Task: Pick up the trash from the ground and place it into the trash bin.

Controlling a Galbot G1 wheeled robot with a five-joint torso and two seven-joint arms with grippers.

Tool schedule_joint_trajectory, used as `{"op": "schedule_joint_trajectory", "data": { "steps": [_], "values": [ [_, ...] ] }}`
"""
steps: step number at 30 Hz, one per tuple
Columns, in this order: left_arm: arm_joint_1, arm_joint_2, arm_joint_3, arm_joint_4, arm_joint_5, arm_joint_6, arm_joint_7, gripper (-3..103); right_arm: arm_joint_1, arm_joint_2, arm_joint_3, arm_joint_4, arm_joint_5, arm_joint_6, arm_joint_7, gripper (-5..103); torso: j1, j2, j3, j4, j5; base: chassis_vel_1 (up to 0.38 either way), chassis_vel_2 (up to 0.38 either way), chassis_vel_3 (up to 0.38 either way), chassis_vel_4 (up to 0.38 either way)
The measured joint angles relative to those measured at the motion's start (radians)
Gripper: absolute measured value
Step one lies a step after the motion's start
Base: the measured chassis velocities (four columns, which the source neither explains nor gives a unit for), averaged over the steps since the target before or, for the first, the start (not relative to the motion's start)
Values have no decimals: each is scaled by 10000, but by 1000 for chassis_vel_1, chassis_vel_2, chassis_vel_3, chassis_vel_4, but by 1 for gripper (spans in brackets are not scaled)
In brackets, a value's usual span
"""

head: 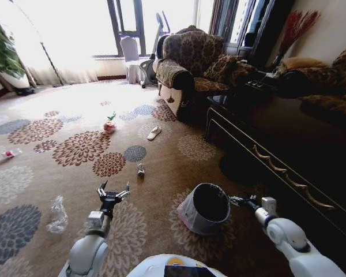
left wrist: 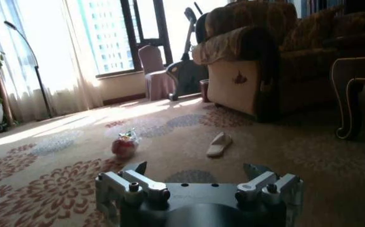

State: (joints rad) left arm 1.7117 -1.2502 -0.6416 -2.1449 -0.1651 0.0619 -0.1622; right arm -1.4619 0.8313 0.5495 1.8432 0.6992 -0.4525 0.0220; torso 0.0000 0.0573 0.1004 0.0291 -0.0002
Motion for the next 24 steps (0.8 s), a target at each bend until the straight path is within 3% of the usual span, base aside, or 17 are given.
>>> {"op": "schedule_joint_trajectory", "data": {
  "steps": [7, 8, 9, 13, 24],
  "values": [
    [5, -227, -248, 327, -90, -238, 37, 100, 125, -438, -489, -275, 347, -94, 228, 100, 0, 1, -2, 1, -13, 0, 0, 0, 0],
    [5, -254, -297, 340, -122, -247, 37, 100, 90, -450, -509, -225, 345, -81, 262, 100, 0, 0, -1, -13, 4, 0, 0, 0, 0],
    [-13, -299, -351, 326, -157, -252, 35, 100, 42, -475, -467, -39, 384, -92, 307, 100, 0, 1, 0, 3, 6, 0, 0, 0, 0],
    [-42, -374, -389, 195, -170, -226, 35, 100, -205, -514, -101, 580, 535, -135, 450, 100, 0, 0, 1, 8, 10, 0, 0, 0, 0],
    [-157, -391, -167, 7, -150, -127, 49, 100, -639, -708, 823, 1340, 833, 118, 786, 100, 0, 0, 1, 0, 4, 0, 0, 0, 0]
  ]
}}
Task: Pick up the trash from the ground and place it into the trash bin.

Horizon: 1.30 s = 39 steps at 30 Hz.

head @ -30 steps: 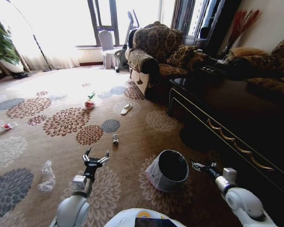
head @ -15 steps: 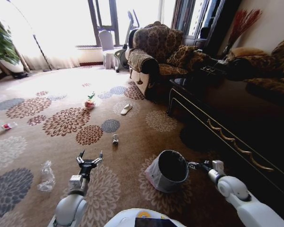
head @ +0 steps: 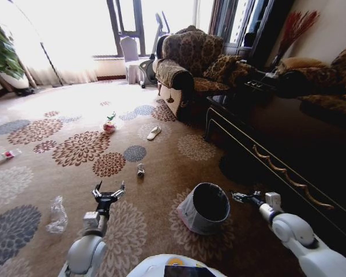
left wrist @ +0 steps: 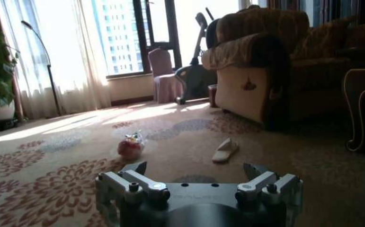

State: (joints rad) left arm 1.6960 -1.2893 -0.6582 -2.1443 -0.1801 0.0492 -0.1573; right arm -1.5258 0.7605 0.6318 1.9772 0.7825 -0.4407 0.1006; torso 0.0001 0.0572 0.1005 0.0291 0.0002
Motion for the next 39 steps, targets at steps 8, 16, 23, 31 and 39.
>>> {"op": "schedule_joint_trajectory", "data": {
  "steps": [8, 16, 23, 31, 39],
  "values": [
    [-27, 98, 20, 259, -105, -122, 16, 100, -46, -250, -840, 453, 63, -208, 332, 100, 0, 0, -1, 0, -2, 0, 0, 0, 0],
    [-143, 234, 28, 472, -202, -160, 37, 100, 378, -390, -1658, -186, -158, -167, 330, 100, 0, 0, -1, 0, -3, 0, 0, 0, 0],
    [-274, 315, 61, 565, -257, -160, 52, 100, 627, -418, -2086, -754, 27, -203, 456, 100, 0, 0, -1, -1, -4, 0, 0, 0, 0],
    [-404, 325, 178, 613, -260, -56, 68, 100, 1280, -418, -2912, -1373, 394, -360, 674, 100, -1, 0, -1, 2, -3, 0, 0, 0, 0],
    [-386, 243, 197, 631, -258, -47, 98, 100, 1523, -775, -3046, -1325, 1573, -844, 771, 100, 0, 0, -1, -1, -3, 0, 0, 0, 0]
  ]
}}
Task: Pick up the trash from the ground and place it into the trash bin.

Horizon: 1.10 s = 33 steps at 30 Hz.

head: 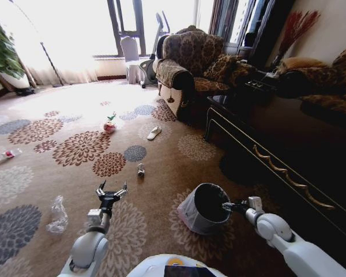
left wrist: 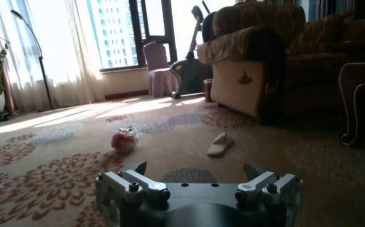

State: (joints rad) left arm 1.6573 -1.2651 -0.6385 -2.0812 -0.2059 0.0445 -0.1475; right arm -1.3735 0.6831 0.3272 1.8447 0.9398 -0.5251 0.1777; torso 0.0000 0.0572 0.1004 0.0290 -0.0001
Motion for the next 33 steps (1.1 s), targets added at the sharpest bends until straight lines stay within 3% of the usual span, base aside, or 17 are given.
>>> {"op": "schedule_joint_trajectory", "data": {
  "steps": [1, 7, 9, 10, 13, 19, 21, 27, 33],
  "values": [
    [0, 0, 0, 0, 0, 0, 0, 100, 0, 0, 0, 0, 0, 0, 0, 100, 0, 0, 0, 0, 0, 0, 0, 0, 0],
    [46, -88, -6, 2, 13, -13, 57, 100, 196, -122, -180, 38, 298, -293, 22, 74, 0, 0, 0, 1, 1, 0, 0, 0, 0],
    [50, -124, -24, -14, 22, -9, 123, 100, 225, -122, -197, 22, 313, -300, 40, 74, 0, 0, 0, 1, 1, 0, 0, 0, 0],
    [56, -155, -41, -42, 31, 4, 176, 100, 243, -123, -208, 1, 323, -303, 46, 63, 0, 0, 0, 2, 0, 0, 0, 0, 0],
    [69, -193, -53, -85, 43, 26, 205, 100, 247, -123, -209, -18, 330, -303, 45, 57, 0, 0, 0, 1, 3, 0, 0, 0, 0],
    [113, -268, -59, -200, 64, 104, 215, 100, 242, -127, -174, -10, 348, -272, 14, 30, 0, 0, 0, 1, 2, 0, 0, 0, 0],
    [109, -279, -55, -210, 73, 117, 216, 100, 243, -128, -171, 0, 364, -266, 14, 30, 0, 0, 0, 1, 2, 0, 0, 0, 0],
    [70, -421, 81, -239, 224, 166, 220, 100, 264, -128, -201, 87, 425, -234, 56, 4, 0, 0, 0, 0, -2, 0, 0, 0, 0],
    [-5, -518, 181, -250, 283, 196, 219, 100, 308, -150, -208, -3, 642, -272, 54, 2, 0, 0, 0, 1, -3, 0, 0, 0, 0]
  ]
}}
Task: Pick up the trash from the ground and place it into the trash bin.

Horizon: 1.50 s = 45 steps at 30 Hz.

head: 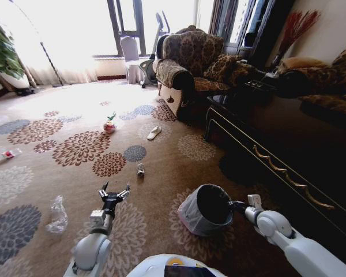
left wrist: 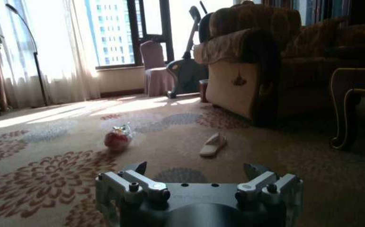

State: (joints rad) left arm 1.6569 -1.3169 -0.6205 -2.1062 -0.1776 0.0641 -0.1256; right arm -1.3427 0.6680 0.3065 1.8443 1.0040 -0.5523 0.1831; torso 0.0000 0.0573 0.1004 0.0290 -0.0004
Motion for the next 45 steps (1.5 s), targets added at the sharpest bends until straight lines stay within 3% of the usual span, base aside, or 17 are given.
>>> {"op": "schedule_joint_trajectory", "data": {
  "steps": [12, 16, 17, 20, 28, 40, 45],
  "values": [
    [20, -68, 89, 57, -25, -12, -46, 100, -18, 79, -39, 880, -34, 146, 161, 2, 0, -1, 1, 0, 5, 0, 0, 0, 0],
    [24, -4, 203, 153, -35, -118, -146, 100, 166, 265, 555, 1307, -795, 567, 394, 2, 0, -1, 1, 0, 1, 0, 0, 0, 0],
    [48, 50, 280, 215, -29, -220, -167, 100, 285, 374, 788, 1409, -1591, 925, 383, 2, 0, 0, 1, 2, 1, 0, 0, 0, 0],
    [91, 168, 418, 338, -28, -348, -249, 100, 462, 596, 1024, 1590, -2570, 1378, 348, 2, 0, 0, 0, -1, -1, 0, 0, 0, 0],
    [311, 451, 523, 389, -41, -283, -619, 100, 136, 1158, 1265, 1951, -3809, 1928, -202, 2, 0, -1, 0, -2, 5, 0, 0, 0, 0],
    [498, 614, 917, -111, 84, 31, -1182, 100, -225, 1978, 1798, 1925, -4105, 2077, -536, 2, 0, 0, 0, 0, 4, 17, 20, 23, 20],
    [391, 749, 1173, 51, 203, -384, -1374, 100, -468, 2059, 2006, 2037, -4127, 2083, -572, 2, -1, 2, 0, 4, 3, 59, 75, 81, 58]
  ]
}}
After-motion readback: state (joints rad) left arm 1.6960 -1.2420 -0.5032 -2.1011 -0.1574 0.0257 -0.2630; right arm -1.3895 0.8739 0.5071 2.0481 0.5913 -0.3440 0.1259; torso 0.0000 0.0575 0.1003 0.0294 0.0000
